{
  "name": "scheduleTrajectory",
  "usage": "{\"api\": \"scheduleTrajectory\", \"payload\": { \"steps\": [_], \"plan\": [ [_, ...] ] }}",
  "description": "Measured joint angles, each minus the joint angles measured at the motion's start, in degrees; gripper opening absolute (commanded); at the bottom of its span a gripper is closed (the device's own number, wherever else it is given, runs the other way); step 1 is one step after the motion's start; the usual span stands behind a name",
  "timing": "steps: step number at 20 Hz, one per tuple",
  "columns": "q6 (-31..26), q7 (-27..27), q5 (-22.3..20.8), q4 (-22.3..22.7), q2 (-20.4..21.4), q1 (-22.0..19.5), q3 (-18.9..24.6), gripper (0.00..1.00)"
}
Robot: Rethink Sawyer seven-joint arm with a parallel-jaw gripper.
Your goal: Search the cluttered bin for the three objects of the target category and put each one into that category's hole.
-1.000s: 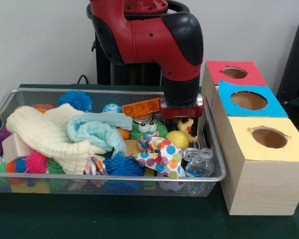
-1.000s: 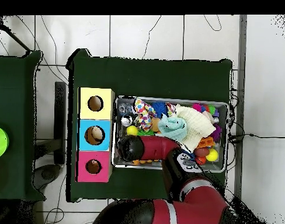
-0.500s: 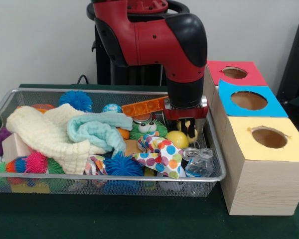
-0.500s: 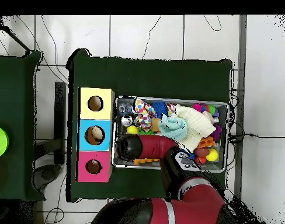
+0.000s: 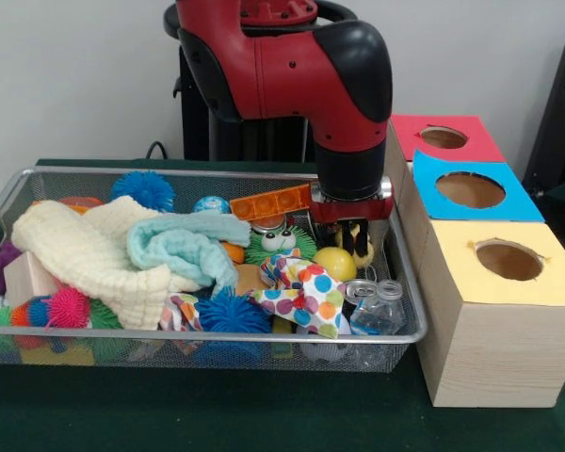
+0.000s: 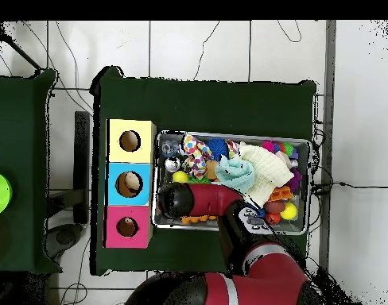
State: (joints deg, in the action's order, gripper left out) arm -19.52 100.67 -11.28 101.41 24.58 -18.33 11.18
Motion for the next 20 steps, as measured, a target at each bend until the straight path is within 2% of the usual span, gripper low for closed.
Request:
{"api": "scheduleTrajectory", "payload": {
  "steps": [6,7,12,13,20],
  "plan": [
    [-3.27,0.00,-0.04,4.39,6.02,-0.11,0.01,0.00],
    [-5.75,0.00,-0.02,5.51,8.75,-0.36,0.00,0.00],
    [-11.53,0.00,0.29,6.45,13.71,-1.23,0.01,0.00],
    [-14.44,0.00,0.58,6.47,15.93,-1.97,0.08,0.00],
    [-19.30,0.00,1.25,6.43,20.94,-3.77,0.19,0.00]
  ]
}}
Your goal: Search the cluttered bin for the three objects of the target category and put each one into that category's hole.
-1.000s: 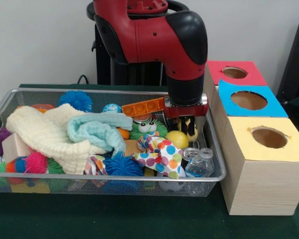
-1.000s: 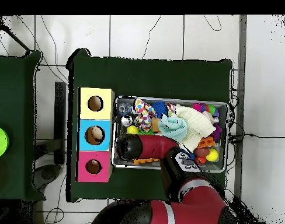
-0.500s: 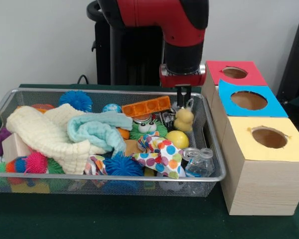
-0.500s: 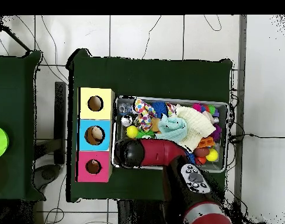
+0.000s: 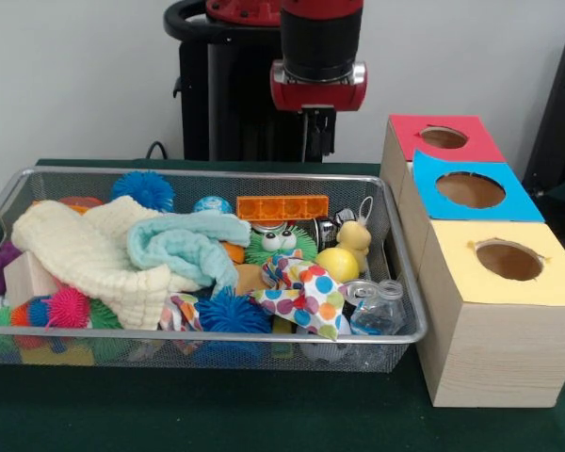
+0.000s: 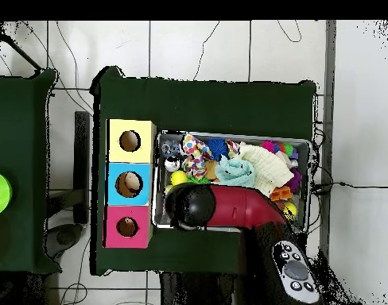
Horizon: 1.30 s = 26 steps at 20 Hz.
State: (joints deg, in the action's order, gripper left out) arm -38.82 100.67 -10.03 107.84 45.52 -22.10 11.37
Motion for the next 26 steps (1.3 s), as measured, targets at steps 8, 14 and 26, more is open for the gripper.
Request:
{"api": "scheduleTrajectory", "payload": {
  "steps": [8,14,26],
  "plan": [
    [-1.14,0.00,0.14,-1.49,2.95,-0.68,0.50,0.00],
    [-1.15,0.00,0.21,-4.35,2.95,-0.62,1.50,1.00],
    [-1.14,0.00,0.34,-9.58,-1.15,2.93,1.22,1.00]
  ]
}}
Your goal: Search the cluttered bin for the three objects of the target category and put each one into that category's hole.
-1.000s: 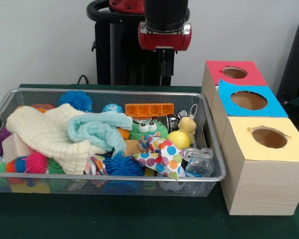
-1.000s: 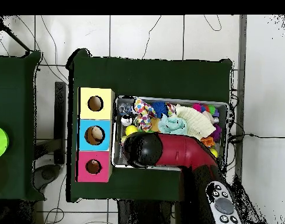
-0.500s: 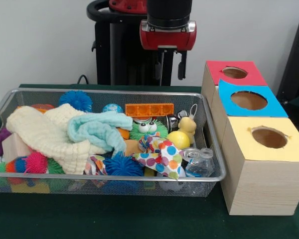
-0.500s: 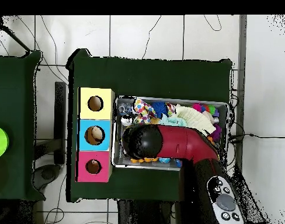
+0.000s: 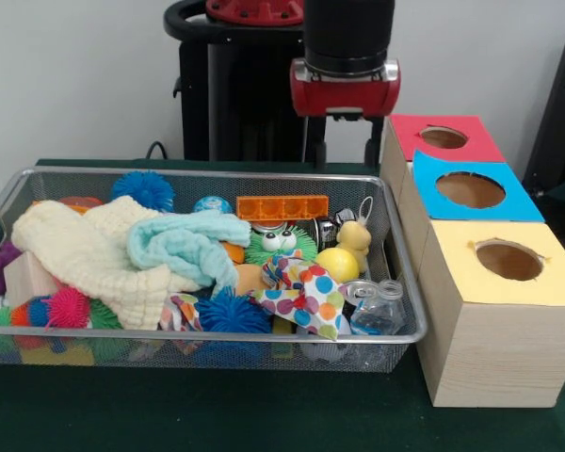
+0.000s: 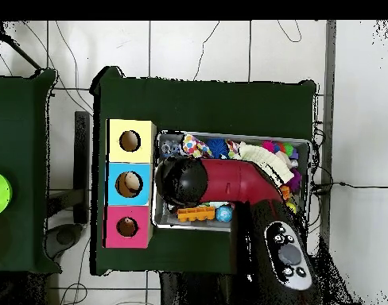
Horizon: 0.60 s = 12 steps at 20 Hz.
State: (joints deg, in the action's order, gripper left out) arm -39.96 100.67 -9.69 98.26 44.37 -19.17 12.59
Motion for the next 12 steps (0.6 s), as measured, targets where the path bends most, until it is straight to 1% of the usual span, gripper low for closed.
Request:
{"api": "scheduleTrajectory", "payload": {
  "steps": [3,4,5,8,9,12],
  "plan": [
    [0.44,0.00,0.01,-1.64,-2.66,1.81,-0.09,1.00],
    [0.58,0.00,0.01,-1.80,-2.99,2.01,-0.12,1.00],
    [1.54,0.01,-0.01,-2.55,-4.76,3.16,-0.39,1.00],
    [2.65,0.01,-0.06,-3.17,-6.32,4.23,-0.87,1.00],
    [3.81,0.01,-0.08,-3.71,-7.61,5.12,-1.49,1.00],
    [5.52,0.01,-0.08,-4.36,-9.22,6.29,-2.76,1.00]
  ]
}}
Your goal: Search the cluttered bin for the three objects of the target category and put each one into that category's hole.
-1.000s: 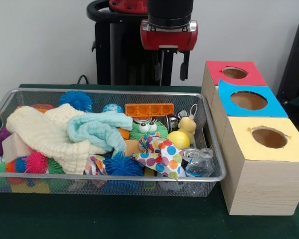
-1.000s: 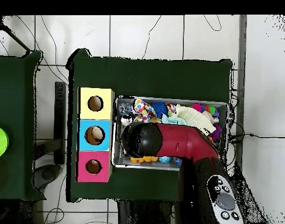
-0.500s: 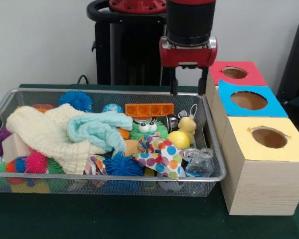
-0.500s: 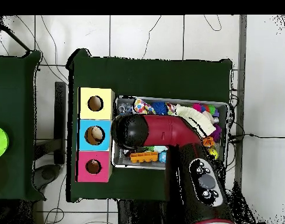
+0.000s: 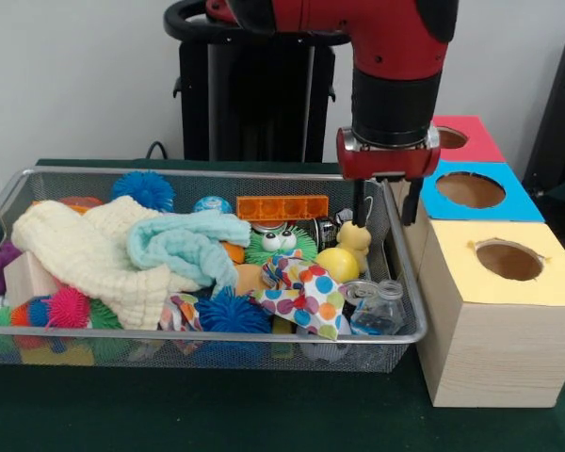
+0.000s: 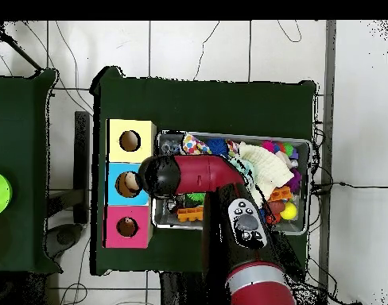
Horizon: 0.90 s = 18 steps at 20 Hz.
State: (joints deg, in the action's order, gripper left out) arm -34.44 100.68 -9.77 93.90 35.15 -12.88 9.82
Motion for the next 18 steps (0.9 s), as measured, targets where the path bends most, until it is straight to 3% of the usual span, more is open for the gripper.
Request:
{"api": "scheduleTrajectory", "payload": {
  "steps": [18],
  "plan": [
    [1.11,0.00,0.05,-0.24,-1.14,0.78,-4.70,1.00]
  ]
}}
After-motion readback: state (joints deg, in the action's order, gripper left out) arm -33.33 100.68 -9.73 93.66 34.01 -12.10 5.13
